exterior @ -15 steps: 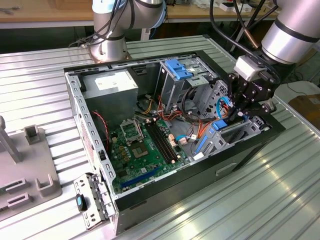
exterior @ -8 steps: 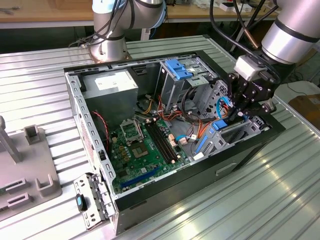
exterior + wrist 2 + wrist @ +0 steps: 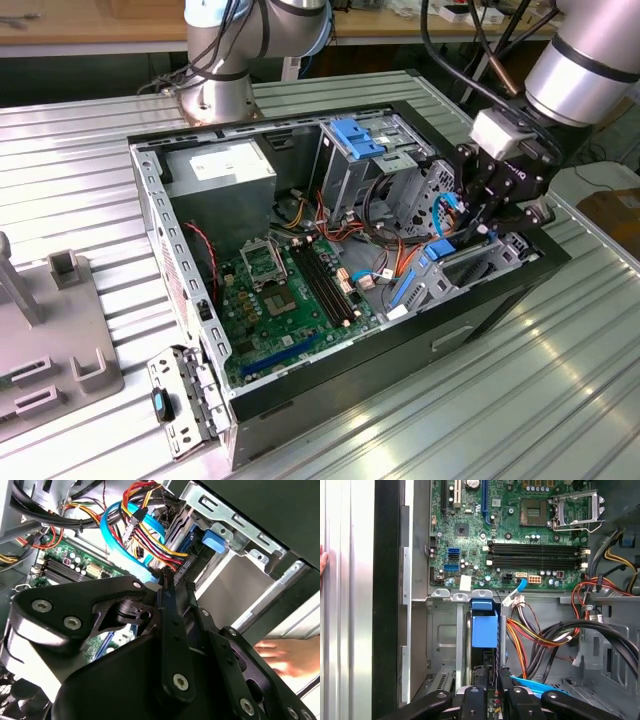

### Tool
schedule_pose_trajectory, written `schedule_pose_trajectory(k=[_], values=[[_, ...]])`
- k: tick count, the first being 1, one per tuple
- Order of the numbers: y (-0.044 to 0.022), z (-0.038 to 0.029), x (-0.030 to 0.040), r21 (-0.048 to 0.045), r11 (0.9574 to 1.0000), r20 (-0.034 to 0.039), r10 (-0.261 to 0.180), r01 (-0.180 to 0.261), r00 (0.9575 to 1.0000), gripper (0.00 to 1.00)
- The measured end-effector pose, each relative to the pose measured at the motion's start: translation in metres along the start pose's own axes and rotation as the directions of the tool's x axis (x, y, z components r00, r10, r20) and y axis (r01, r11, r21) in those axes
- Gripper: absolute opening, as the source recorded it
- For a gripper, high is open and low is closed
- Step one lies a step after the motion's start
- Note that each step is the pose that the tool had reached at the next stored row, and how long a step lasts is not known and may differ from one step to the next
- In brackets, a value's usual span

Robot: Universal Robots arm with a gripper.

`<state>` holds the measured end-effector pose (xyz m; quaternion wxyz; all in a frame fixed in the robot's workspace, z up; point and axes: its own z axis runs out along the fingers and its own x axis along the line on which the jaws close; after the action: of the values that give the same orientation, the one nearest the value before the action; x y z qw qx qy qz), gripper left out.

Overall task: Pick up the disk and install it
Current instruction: 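Insert the first disk wire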

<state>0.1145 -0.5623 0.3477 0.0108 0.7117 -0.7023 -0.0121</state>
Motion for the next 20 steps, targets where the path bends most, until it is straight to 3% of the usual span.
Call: schedule_pose_trajectory(k=[1,2,5,11,20], values=[[-0.0006,-0.0015,-0.0001,0.0000,1.0000,0.0021,0.000,0.000,1.0000,0.24],[-0.0021,-0.0016,0.0000,0.0001,1.0000,0.0111,0.000,0.000,0.9999,0.24],[-0.0076,-0.0019,-0.0004,0.0007,1.0000,0.0459,-0.005,0.005,0.9989,0.24],[-0.0157,-0.0005,-0.0003,0.0006,1.0000,0.0467,-0.008,0.008,0.9989,0.24],[-0.0174,0.0040,-0.0002,0.0008,1.0000,0.0519,-0.009,0.009,0.9986,0.24]])
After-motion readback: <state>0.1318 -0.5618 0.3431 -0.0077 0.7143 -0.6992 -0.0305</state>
